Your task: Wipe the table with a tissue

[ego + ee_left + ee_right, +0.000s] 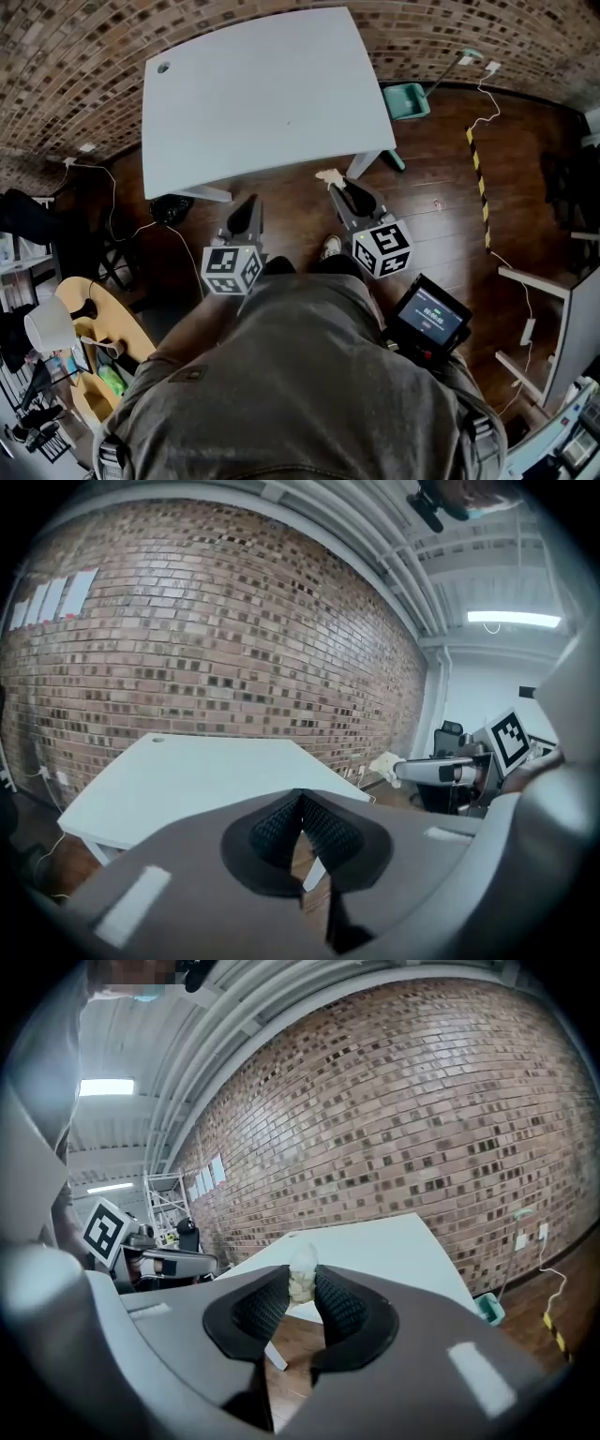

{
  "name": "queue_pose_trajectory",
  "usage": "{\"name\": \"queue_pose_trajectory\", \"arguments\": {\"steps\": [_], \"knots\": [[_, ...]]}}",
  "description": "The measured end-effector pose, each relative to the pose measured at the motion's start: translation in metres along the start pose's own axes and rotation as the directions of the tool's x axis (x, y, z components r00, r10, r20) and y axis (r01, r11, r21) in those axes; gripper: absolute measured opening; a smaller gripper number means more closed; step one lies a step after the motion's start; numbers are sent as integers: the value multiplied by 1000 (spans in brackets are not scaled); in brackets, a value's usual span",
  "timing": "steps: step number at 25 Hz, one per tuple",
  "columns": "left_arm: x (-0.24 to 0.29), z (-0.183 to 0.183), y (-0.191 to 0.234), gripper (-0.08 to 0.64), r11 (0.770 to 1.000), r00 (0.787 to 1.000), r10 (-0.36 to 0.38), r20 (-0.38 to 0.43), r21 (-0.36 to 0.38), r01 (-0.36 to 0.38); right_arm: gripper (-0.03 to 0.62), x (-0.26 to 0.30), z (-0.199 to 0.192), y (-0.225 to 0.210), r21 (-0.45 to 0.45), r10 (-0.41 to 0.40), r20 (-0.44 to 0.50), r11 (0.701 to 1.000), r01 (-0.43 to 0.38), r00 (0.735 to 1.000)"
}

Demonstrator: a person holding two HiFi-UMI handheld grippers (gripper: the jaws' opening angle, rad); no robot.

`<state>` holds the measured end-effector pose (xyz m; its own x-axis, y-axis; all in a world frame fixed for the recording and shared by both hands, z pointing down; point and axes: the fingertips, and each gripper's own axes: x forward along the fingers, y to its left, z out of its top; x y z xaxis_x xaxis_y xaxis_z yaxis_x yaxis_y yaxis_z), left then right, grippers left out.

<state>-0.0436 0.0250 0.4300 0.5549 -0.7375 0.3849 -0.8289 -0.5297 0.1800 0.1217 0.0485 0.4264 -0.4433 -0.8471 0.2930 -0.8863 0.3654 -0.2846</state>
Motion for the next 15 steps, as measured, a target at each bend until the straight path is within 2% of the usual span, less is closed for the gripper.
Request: {"name": "queue_pose_trajectory", "arguments": {"steps": [8, 15], "knots": [[25, 6, 13, 2, 1000, 1000, 26, -11, -16, -26, 94, 30, -4, -28, 1, 2, -33, 1000, -2, 999], [62, 12, 55, 2, 998, 999, -44, -23, -56, 42, 94, 71, -1, -40, -17, -93, -79, 996, 92, 993]]}}
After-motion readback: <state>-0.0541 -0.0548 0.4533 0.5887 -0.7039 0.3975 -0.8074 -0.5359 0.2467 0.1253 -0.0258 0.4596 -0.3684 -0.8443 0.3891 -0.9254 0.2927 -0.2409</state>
